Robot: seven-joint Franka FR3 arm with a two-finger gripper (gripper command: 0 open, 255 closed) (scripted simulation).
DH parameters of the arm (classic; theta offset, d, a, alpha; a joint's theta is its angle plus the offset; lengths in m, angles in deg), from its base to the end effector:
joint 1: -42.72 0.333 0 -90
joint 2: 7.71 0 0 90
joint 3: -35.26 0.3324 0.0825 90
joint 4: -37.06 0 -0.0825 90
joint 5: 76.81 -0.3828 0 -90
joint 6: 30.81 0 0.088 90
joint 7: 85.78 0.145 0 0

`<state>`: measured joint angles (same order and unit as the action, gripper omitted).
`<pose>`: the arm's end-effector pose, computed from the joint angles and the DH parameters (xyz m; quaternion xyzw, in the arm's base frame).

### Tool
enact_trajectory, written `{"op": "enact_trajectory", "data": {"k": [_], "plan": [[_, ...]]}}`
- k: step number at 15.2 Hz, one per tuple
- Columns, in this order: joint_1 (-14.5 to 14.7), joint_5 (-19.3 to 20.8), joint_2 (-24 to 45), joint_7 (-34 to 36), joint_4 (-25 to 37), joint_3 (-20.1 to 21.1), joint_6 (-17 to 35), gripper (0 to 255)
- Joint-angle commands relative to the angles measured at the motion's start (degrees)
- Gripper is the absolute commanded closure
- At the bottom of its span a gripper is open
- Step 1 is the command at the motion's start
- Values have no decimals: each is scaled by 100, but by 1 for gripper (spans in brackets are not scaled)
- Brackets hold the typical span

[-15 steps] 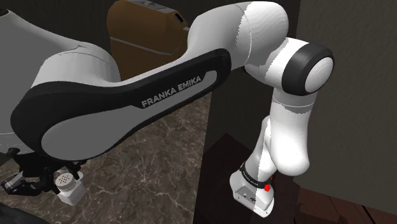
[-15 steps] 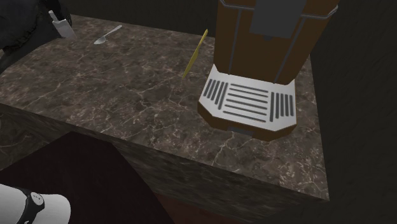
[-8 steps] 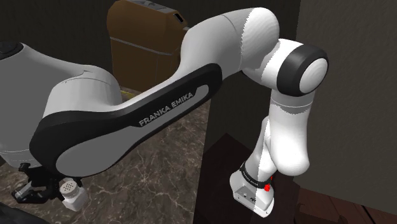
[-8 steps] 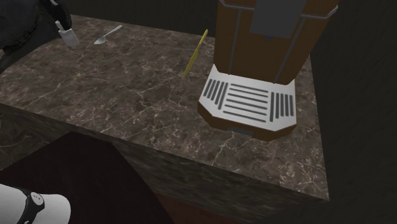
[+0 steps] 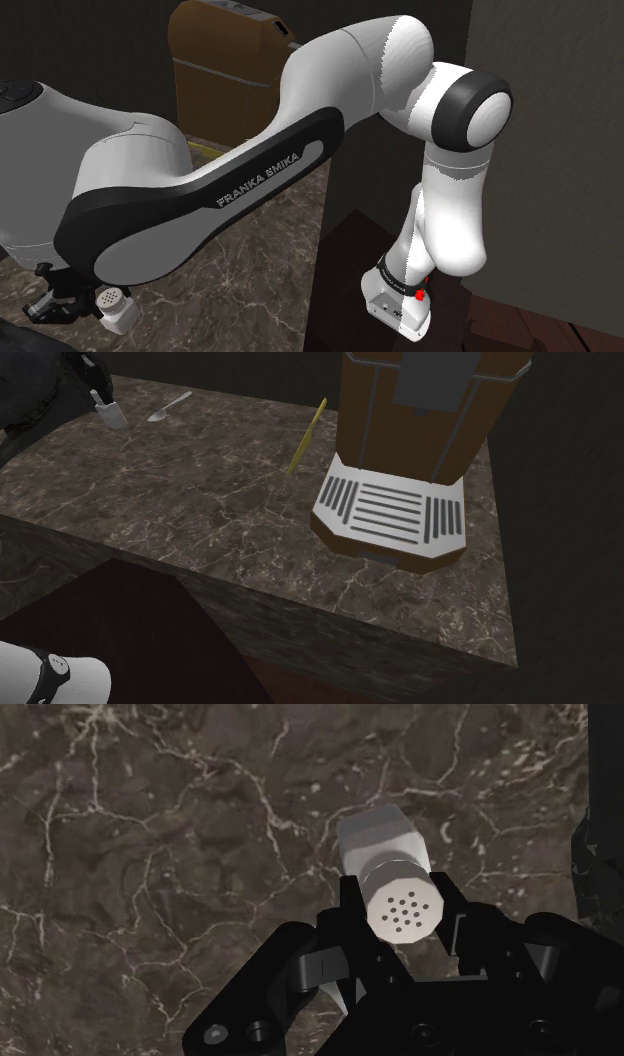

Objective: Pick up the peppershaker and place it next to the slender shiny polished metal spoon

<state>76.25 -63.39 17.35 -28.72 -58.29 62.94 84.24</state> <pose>0.3639 0.5541 0.3511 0.9973 0.0706 -0.0050 0.0192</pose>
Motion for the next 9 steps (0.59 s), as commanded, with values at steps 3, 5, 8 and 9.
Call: {"op": "enact_trajectory", "data": {"k": [3, 5, 8, 9], "plan": [[0, 0, 0, 0, 0, 0, 1, 0], [0, 0, 0, 0, 0, 0, 1, 0], [-3, -39, -60, -26, 111, 20, -164, 0], [-3, -74, -113, -49, 233, 38, -331, 0]]}}
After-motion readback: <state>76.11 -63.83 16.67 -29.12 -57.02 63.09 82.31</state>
